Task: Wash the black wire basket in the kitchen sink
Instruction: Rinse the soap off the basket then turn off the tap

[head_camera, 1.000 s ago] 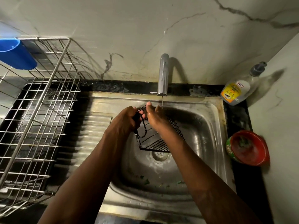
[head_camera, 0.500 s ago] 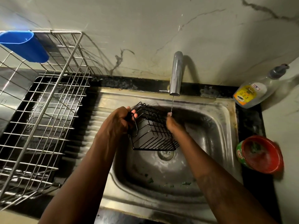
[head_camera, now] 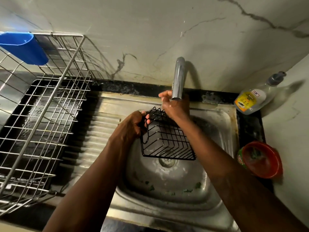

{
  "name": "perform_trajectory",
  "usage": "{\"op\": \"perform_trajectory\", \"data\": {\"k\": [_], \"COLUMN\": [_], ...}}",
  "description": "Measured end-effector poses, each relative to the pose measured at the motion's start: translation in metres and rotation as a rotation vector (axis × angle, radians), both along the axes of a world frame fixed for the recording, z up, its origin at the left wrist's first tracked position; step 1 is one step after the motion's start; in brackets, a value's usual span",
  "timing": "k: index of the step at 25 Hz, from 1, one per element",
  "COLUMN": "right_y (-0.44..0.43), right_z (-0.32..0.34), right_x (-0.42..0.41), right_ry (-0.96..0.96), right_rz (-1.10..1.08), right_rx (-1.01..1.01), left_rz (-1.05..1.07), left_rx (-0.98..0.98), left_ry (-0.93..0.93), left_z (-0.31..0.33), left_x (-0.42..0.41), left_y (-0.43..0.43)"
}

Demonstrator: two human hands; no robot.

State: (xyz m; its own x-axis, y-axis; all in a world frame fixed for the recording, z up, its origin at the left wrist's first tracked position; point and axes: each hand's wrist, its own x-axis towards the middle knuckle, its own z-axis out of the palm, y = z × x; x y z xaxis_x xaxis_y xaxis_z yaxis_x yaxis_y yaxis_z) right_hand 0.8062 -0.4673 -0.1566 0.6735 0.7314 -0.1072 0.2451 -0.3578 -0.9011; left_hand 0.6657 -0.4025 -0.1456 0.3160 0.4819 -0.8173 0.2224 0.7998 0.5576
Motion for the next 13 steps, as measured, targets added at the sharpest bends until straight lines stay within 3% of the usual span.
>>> {"op": "perform_trajectory", "data": {"k": [2,4,6,13], "right_y": [0.009,0.011,0.009,-0.025], "right_z": [0.012,0.025,0.031,0.016], "right_x": [0.019,0.031,0.039,0.048], "right_ry": [-0.065,-0.185,-0.114,0.203], "right_rz": [0.086,0.275,0.410,0.092], "right_rx": [-0.016,-0.253,-0.320,0.030], "left_rz": [-0.033,-0.039,-0.029,-0.100], "left_rx": [0.007,0.015,0.019,0.059], "left_ry": [-0.001,0.015,0.007,0.011], "left_z": [0.003,0.005,0.006,0.018], "left_x": [0.002,0.000,-0.005,-0.033], "left_y": [-0.001,-0.001,0.004,0.021]}}
